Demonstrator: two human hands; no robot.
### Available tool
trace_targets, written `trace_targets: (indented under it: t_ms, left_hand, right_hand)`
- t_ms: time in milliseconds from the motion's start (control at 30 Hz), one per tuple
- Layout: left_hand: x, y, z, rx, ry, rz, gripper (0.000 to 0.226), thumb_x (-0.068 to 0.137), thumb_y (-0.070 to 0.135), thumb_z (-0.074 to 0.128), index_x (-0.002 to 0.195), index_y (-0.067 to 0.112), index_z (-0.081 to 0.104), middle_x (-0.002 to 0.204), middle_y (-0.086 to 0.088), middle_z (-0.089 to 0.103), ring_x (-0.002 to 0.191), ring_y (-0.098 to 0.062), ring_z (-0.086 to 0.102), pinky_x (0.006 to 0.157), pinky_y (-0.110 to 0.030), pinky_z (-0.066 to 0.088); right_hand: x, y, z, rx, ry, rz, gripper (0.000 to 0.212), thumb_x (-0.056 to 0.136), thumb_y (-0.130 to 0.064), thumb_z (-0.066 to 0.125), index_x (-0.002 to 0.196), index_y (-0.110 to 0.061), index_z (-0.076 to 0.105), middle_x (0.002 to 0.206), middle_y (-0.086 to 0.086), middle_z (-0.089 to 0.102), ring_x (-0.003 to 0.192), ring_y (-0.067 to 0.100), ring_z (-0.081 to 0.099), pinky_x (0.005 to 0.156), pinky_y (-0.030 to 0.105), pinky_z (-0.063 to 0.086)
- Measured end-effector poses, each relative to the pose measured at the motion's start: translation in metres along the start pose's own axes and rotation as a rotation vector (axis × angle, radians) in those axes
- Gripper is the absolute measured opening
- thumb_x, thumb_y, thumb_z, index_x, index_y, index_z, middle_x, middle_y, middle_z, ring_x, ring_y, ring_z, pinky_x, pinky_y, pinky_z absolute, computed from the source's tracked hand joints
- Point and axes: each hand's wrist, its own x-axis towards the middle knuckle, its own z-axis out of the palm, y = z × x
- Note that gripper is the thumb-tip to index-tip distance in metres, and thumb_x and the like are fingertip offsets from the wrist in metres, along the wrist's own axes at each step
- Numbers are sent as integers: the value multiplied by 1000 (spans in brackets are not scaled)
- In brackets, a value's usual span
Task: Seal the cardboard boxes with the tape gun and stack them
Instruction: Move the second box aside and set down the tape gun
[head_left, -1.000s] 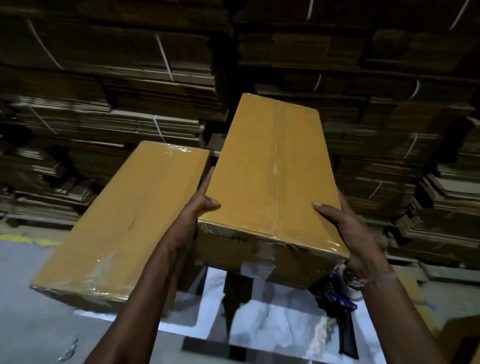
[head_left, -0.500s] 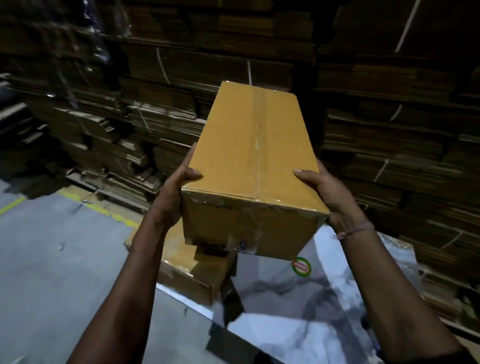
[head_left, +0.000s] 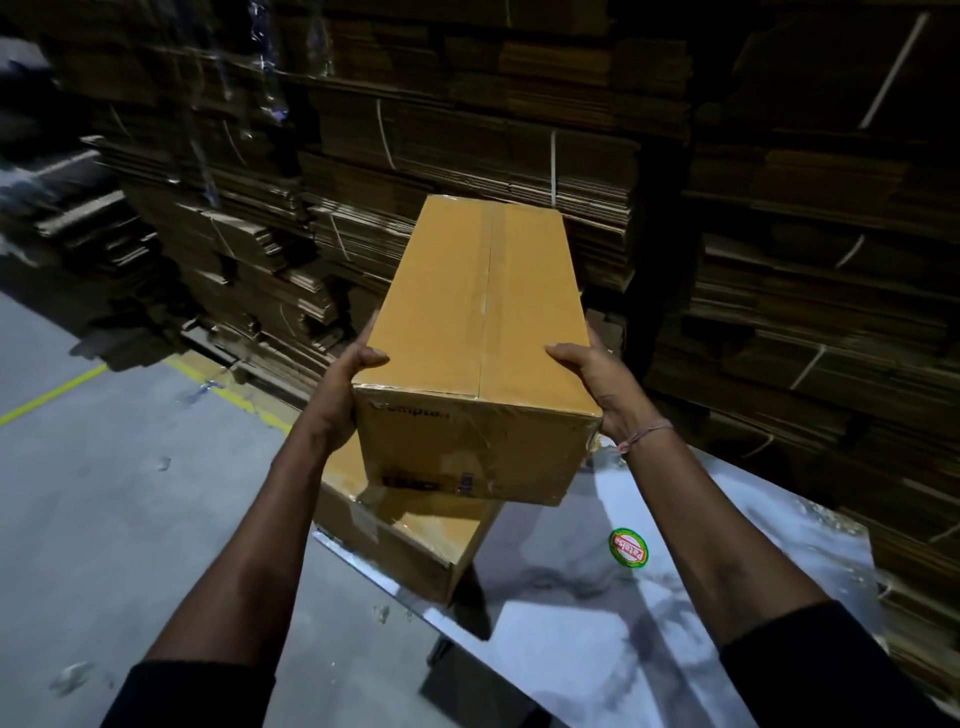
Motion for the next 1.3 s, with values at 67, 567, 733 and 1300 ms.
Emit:
trace_targets:
  t_ms: [67, 567, 733, 1300]
  left_hand:
    - [4, 0, -5, 13, -11, 14, 58, 99, 22, 45, 157, 18, 42, 125, -6, 69, 93, -16, 72, 63, -25, 54]
    - [-16, 32, 116, 1187, -294, 414, 68, 108, 43, 42, 165, 17, 16, 173, -7, 1, 159, -23, -10, 129, -42, -6]
    - [-27, -12, 214, 1212, -489, 833, 80, 101, 61, 30, 163, 10, 26, 171, -11, 13, 160, -26, 2, 130, -43, 0]
    - [-178, -234, 499, 712, -1251, 272, 69, 105, 39, 55, 164, 29, 23, 167, 19, 22, 150, 3, 22, 122, -19, 25]
  right_hand:
    - [-2, 0, 0, 8, 9, 13, 64, 99, -6, 61, 155, -28, 41, 133, 16, 68, 104, 33, 72, 72, 37, 62]
    - [-58, 15, -31, -4, -2, 43, 44, 106, -26, 58, 149, -33, 49, 131, 2, 71, 100, 13, 74, 71, 25, 59]
    - [-98, 38, -80, 6, 161, -6, 42, 107, -20, 52, 148, -30, 54, 140, -11, 64, 104, -12, 65, 79, 10, 50]
    - [-402, 132, -363, 113, 1017, 9, 67, 102, -31, 66, 162, -29, 35, 157, -13, 44, 142, 7, 45, 103, 19, 43]
